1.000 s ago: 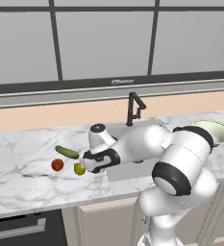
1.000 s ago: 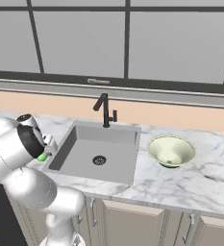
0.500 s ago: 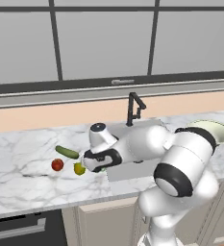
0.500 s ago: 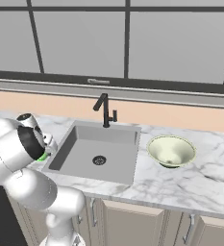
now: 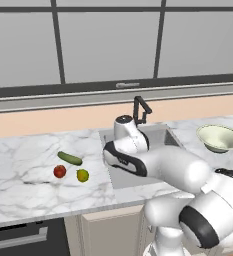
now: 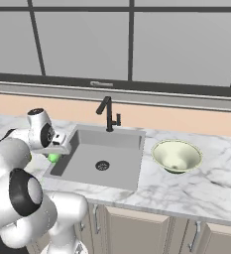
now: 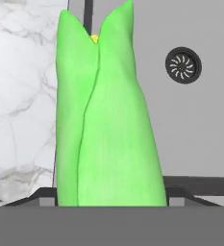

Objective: There is a mixed pile of frozen fruits and vegetables on the counter. Locate all the frozen vegetables and place the items in a bowl on the counter. Take all the frozen fruits and defrost them in a running sink.

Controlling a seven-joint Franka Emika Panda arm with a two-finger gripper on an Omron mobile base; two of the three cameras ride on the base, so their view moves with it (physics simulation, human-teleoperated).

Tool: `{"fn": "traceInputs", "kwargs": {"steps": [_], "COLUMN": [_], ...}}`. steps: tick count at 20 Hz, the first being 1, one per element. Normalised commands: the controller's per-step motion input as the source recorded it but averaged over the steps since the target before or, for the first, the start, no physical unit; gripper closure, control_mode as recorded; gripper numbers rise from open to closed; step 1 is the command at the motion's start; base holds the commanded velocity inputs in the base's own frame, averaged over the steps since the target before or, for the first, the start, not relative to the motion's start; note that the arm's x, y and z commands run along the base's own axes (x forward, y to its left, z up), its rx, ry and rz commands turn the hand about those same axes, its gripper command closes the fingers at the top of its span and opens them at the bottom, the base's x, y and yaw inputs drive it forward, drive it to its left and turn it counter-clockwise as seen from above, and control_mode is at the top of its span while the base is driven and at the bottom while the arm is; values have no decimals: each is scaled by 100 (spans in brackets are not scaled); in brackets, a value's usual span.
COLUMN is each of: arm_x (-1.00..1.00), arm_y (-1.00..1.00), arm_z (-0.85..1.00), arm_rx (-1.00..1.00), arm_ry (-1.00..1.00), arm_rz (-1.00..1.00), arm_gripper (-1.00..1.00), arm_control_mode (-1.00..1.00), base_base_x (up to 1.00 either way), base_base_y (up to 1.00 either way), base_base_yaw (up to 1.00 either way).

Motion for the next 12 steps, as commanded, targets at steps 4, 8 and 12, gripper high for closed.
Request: {"fn": "traceInputs", "kwargs": {"steps": [4,8,12], "arm_x": [-49,-49,-33], "arm_y": [-88,-91,-97], "arm_z": [47,35,15], "arm_rx": [1,3,8], "arm_ry": [1,0,-4], "arm_rz": [0,0,0], "arm_gripper": [100,100,100], "arm_control_mode": [-100,-100,-100], "base_base_x": [0,0,0], "base_base_y": [0,0,0], "base_base_yaw": [0,0,0]}}
